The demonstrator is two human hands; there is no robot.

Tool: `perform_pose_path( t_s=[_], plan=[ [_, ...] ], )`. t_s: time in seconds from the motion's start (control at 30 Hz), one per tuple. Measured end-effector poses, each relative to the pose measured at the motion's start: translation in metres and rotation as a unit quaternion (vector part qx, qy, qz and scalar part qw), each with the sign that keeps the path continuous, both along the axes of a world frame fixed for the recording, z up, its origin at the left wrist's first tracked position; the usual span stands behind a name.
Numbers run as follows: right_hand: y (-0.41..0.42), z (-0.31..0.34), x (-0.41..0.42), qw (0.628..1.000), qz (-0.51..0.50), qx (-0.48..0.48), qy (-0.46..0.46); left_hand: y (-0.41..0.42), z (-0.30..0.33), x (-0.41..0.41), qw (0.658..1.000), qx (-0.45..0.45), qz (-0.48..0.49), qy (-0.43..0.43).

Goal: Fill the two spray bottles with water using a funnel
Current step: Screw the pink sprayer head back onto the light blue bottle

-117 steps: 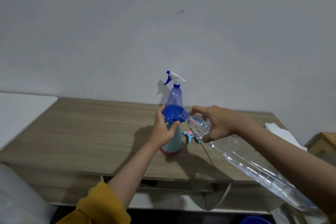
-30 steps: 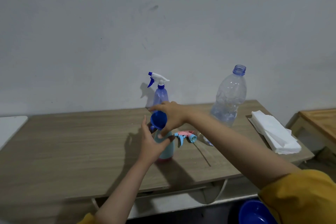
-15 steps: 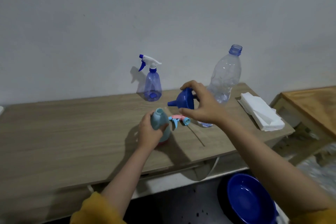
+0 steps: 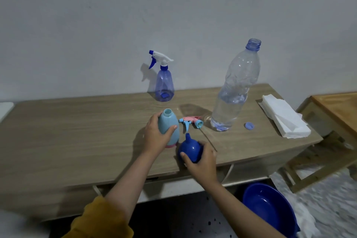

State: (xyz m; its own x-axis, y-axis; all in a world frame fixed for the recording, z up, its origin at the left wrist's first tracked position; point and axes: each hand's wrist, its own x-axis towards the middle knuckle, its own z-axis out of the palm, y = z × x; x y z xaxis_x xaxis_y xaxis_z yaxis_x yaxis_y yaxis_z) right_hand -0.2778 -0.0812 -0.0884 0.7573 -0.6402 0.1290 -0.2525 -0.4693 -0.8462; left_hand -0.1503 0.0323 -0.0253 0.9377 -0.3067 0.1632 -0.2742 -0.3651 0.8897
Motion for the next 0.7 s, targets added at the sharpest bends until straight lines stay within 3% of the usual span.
perform_pose_path(
  t_s=[0.13,0.27,0.37,0.53,0.6,0.7],
  plan=[
    [-0.001,-0.009,0.006,0.997,-0.016,-0.069,0.033,0.000,0.003,-0.003,1.000,0.014,0.005,-0.003],
    [-0.003,-0.014,0.005,0.996,0.005,-0.073,0.042,0.001,0.005,-0.005,1.000,0.014,0.004,-0.002],
    [-0.003,-0.003,-0.003,0.996,0.008,-0.083,-0.036,0.001,0.005,-0.007,1.000,0.011,0.004,-0.002],
    [-0.036,0.042,0.026,0.967,0.006,-0.197,-0.160,0.000,0.004,-0.007,1.000,-0.003,0.004,-0.007],
    [-0.054,0.058,0.056,0.979,0.007,-0.183,-0.086,-0.001,0.003,-0.008,1.000,-0.008,0.005,-0.007],
    [-0.073,0.064,0.097,0.974,0.053,-0.157,0.154,0.000,0.003,-0.008,1.000,-0.010,0.006,-0.004]
  ],
)
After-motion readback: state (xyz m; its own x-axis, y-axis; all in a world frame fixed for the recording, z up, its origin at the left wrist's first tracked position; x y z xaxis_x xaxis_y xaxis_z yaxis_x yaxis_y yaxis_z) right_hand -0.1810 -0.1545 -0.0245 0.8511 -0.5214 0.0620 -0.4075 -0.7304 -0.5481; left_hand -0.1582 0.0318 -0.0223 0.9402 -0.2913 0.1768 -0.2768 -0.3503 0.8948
